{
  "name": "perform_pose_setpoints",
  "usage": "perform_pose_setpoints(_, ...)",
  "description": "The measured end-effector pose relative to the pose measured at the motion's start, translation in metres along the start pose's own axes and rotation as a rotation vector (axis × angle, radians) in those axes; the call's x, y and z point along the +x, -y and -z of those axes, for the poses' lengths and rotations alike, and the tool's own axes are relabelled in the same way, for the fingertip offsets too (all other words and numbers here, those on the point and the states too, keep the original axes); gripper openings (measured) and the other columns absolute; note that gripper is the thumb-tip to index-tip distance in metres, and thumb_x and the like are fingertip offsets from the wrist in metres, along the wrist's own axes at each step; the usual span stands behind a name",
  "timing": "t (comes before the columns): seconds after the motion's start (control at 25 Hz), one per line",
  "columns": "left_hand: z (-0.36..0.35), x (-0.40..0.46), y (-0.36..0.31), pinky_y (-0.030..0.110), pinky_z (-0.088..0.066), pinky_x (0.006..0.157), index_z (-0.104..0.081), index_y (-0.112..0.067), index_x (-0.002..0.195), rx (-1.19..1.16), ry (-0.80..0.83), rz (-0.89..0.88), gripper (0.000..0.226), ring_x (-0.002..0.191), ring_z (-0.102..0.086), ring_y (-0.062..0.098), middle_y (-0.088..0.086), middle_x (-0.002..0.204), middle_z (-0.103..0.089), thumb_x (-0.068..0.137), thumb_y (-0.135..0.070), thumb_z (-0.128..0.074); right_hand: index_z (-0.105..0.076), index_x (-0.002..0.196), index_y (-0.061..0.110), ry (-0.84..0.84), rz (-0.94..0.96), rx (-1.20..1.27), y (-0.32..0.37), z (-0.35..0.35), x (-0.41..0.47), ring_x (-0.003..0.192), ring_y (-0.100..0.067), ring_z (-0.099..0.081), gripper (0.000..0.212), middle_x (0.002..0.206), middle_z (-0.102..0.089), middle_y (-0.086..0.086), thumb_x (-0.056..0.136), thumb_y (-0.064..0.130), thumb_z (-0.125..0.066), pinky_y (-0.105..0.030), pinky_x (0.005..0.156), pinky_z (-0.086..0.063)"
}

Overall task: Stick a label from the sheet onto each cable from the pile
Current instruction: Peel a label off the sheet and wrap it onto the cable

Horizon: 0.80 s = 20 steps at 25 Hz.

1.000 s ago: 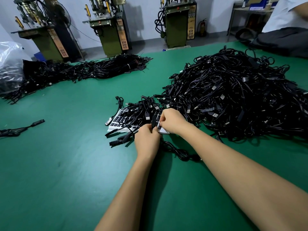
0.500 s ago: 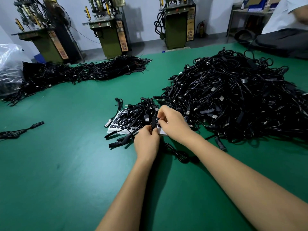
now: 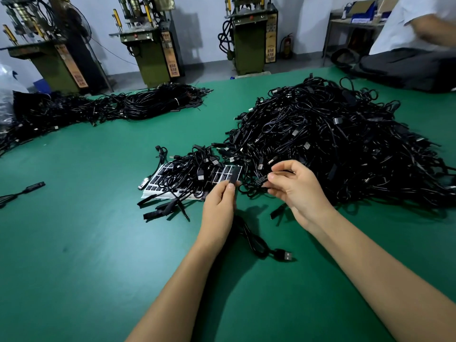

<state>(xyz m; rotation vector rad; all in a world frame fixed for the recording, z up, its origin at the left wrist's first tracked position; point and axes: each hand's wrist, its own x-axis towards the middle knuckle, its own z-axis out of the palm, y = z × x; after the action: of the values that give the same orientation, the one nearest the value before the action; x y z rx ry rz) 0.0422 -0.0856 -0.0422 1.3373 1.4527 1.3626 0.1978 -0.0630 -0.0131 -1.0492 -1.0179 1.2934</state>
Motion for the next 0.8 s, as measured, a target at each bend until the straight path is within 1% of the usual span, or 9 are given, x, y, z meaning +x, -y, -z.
perform_pose_setpoints(0.08, -0.009, -0.003, -0.001, 0.031, -0.035, 0.061, -0.062, -0.021, 0.095, -0.031, 0.078, 0.019, 0.018, 0.062, -0.041, 0.013, -0.012, 0.060, -0.045, 0.100, -0.016, -0.045, -0.057, 0.092, 0.013, -0.021, 0.013, 0.021, -0.007, 0.005, -0.006, 0.069, -0.009, -0.063, 0.017, 0.078, -0.063, -0.002, 0.089, -0.003, -0.060, -0.023, 0.065, -0.051)
perform_pose_setpoints(0.16, -0.013, -0.003, -0.004, 0.029, -0.037, 0.061, -0.062, -0.025, 0.093, -0.008, 0.112, 0.050, 0.020, 0.061, -0.044, 0.011, -0.012, 0.061, -0.047, 0.099, -0.014, -0.047, -0.055, 0.091, 0.014, -0.023, 0.029, 0.015, -0.013, 0.006, -0.010, 0.070, -0.010, -0.060, 0.018, 0.077, -0.063, -0.001, 0.090, -0.003, -0.059, -0.023, 0.066, -0.048)
perform_pose_setpoints(0.24, -0.013, -0.002, -0.006, 0.023, -0.041, 0.055, -0.062, -0.025, 0.088, 0.016, 0.127, 0.080, 0.023, 0.056, -0.048, 0.009, -0.010, 0.063, -0.051, 0.099, -0.013, -0.046, -0.054, 0.089, 0.014, -0.023, 0.037, 0.034, -0.019, 0.006, -0.010, 0.071, -0.010, -0.060, 0.018, 0.076, -0.061, -0.001, 0.090, -0.004, -0.058, -0.022, 0.066, -0.047)
perform_pose_setpoints(0.32, -0.010, -0.002, -0.007, 0.020, -0.040, 0.049, -0.062, -0.020, 0.083, 0.058, 0.150, 0.083, 0.024, 0.051, -0.051, 0.007, -0.006, 0.066, -0.057, 0.098, -0.013, -0.045, -0.055, 0.089, 0.014, -0.022, 0.052, 0.045, -0.023, 0.006, -0.009, 0.070, -0.008, -0.061, 0.018, 0.075, -0.062, 0.001, 0.090, -0.004, -0.058, -0.020, 0.065, -0.048)
perform_pose_setpoints(0.44, -0.007, -0.001, -0.008, 0.018, -0.035, 0.046, -0.064, -0.018, 0.076, 0.204, 0.212, 0.044, 0.026, 0.046, -0.045, 0.005, -0.008, 0.053, -0.054, 0.098, -0.019, -0.049, -0.055, 0.089, 0.016, -0.033, 0.084, 0.027, -0.027, 0.008, -0.008, 0.072, -0.008, -0.062, 0.019, 0.076, -0.063, 0.002, 0.088, -0.002, -0.062, -0.018, 0.065, -0.049)
perform_pose_setpoints(0.6, -0.006, 0.000, -0.006, 0.017, -0.033, 0.047, -0.065, -0.020, 0.076, 0.221, 0.252, 0.026, 0.026, 0.044, -0.040, 0.001, -0.014, 0.053, -0.054, 0.098, -0.018, -0.051, -0.055, 0.088, 0.018, -0.024, 0.105, -0.004, -0.028, 0.007, -0.008, 0.074, -0.006, -0.061, 0.024, 0.070, -0.066, 0.010, 0.083, -0.002, -0.068, -0.017, 0.065, -0.049)
perform_pose_setpoints(0.68, -0.007, 0.000, -0.006, 0.016, -0.032, 0.047, -0.064, -0.021, 0.075, 0.229, 0.265, 0.019, 0.027, 0.043, -0.039, -0.002, -0.015, 0.052, -0.055, 0.098, -0.017, -0.051, -0.056, 0.088, 0.017, -0.030, 0.100, -0.001, -0.029, 0.007, -0.008, 0.075, -0.007, -0.060, 0.023, 0.072, -0.065, 0.009, 0.083, -0.002, -0.067, -0.018, 0.064, -0.048)
perform_pose_setpoints(0.8, -0.007, 0.001, -0.005, 0.014, -0.030, 0.043, -0.062, -0.020, 0.073, 0.221, 0.284, 0.029, 0.029, 0.040, -0.038, -0.002, -0.018, 0.044, -0.050, 0.099, -0.017, -0.049, -0.056, 0.088, 0.015, -0.036, 0.093, 0.006, -0.029, 0.007, -0.007, 0.079, -0.011, -0.061, 0.021, 0.082, -0.064, -0.001, 0.085, -0.002, -0.066, -0.017, 0.064, -0.049)
